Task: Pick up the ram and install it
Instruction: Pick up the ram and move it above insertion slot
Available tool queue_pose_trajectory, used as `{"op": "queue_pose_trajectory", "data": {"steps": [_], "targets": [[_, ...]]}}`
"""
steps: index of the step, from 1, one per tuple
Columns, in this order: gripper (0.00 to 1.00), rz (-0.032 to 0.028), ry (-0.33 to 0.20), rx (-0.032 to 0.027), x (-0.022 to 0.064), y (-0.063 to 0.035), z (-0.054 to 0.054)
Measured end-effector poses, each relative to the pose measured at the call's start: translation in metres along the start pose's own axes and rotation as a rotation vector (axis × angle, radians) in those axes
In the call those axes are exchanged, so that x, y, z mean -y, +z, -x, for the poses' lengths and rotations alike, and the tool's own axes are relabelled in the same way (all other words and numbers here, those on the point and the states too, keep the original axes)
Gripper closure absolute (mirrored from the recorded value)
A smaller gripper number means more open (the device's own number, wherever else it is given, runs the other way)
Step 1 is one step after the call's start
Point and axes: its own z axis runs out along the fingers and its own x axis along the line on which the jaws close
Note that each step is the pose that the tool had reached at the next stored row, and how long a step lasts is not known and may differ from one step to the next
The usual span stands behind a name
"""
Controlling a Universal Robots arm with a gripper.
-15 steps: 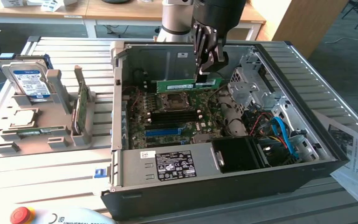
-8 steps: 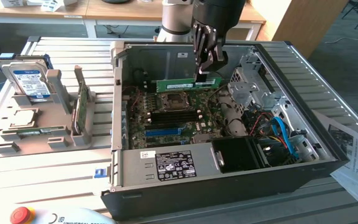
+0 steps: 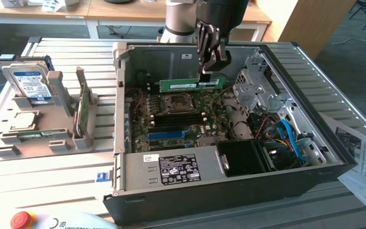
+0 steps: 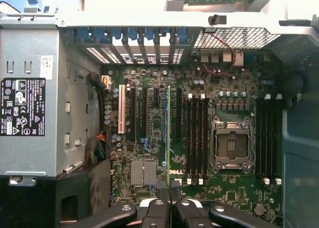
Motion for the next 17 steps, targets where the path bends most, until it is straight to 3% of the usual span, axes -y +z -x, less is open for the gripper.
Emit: {"op": "queue_pose_trajectory", "data": {"steps": [17], "targets": [[0.88,0.0007,0.025,0.0003,-0.0002,0.0026,0.022]]}}
